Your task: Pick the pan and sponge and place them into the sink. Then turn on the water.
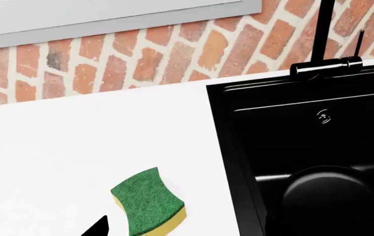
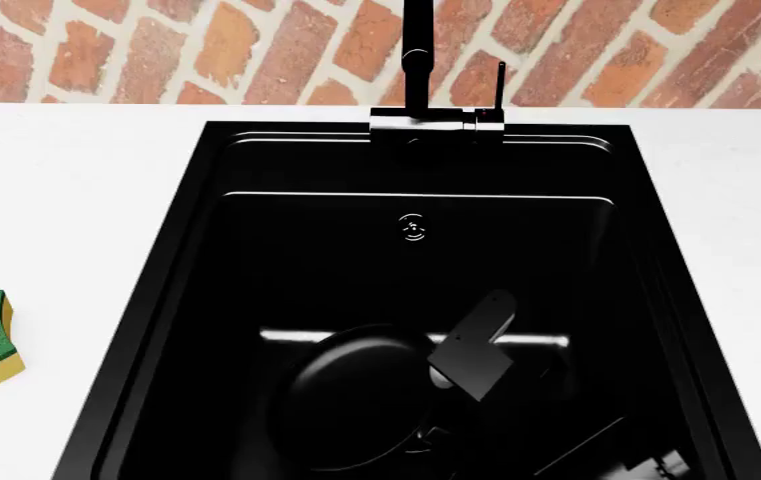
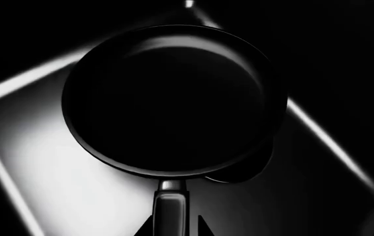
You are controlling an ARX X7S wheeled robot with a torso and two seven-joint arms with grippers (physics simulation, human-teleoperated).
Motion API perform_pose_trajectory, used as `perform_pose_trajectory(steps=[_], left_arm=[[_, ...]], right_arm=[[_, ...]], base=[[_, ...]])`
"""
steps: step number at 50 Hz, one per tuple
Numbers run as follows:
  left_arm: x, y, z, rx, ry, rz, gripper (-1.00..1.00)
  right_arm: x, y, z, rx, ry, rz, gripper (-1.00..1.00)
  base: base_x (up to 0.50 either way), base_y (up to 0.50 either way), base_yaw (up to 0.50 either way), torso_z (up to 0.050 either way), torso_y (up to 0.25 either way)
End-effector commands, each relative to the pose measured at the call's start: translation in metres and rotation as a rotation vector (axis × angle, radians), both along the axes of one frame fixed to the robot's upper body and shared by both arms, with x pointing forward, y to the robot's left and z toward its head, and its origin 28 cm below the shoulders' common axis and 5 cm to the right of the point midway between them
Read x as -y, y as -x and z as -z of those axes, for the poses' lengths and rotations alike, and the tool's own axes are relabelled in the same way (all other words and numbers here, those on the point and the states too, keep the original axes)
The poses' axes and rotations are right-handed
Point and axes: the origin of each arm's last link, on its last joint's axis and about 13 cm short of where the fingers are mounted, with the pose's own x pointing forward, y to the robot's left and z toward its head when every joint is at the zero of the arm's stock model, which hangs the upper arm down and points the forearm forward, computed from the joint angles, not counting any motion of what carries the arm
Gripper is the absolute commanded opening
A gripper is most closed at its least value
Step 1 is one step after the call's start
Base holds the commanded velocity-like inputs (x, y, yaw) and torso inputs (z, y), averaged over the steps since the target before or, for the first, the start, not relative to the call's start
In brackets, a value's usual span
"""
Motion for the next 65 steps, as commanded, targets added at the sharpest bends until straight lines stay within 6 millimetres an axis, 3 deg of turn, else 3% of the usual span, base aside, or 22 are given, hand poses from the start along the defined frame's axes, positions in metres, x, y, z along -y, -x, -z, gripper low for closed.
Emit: perform_pose_trajectory(steps=[1, 28, 29, 52, 58, 65], left_arm=[[-0.002, 0.0, 0.0, 0.01, 0.018, -0.012, 1.0], [-0.004, 0.0, 0.002, -0.007, 0.003, -0.022, 1.0], [-0.005, -0.001, 0.002, -0.006, 0.002, -0.023, 1.0], [0.0, -0.006, -0.002, -0.001, 0.003, -0.003, 1.0], [0.0, -0.007, -0.002, 0.001, 0.002, -0.003, 1.0], [-0.001, -0.007, -0.003, 0.003, 0.003, 0.002, 1.0]], right_arm=[[-0.012, -0.002, 0.001, -0.015, -0.04, -0.022, -1.0], [-0.01, 0.0, 0.0, -0.135, -0.015, -0.018, -1.0], [-0.01, 0.0, -0.002, -0.137, -0.014, -0.018, 1.0], [-0.011, -0.004, -0.008, -0.094, -0.019, 0.005, 1.0], [-0.012, -0.007, -0.012, -0.012, -0.038, 0.022, 1.0], [0.002, 0.004, -0.049, 0.11, -0.063, 0.056, 1.0]], base=[[0.0, 0.0, 0.0, 0.0, 0.0], [-0.01, 0.0, 0.0, 0.002, 0.002], [0.0, 0.0, -0.01, 0.0, 0.01], [0.0, 0.0, 0.0, 0.001, 0.001], [0.0, 0.0, 0.0, 0.0, 0.0], [0.0, 0.0, 0.0, 0.0, 0.0]])
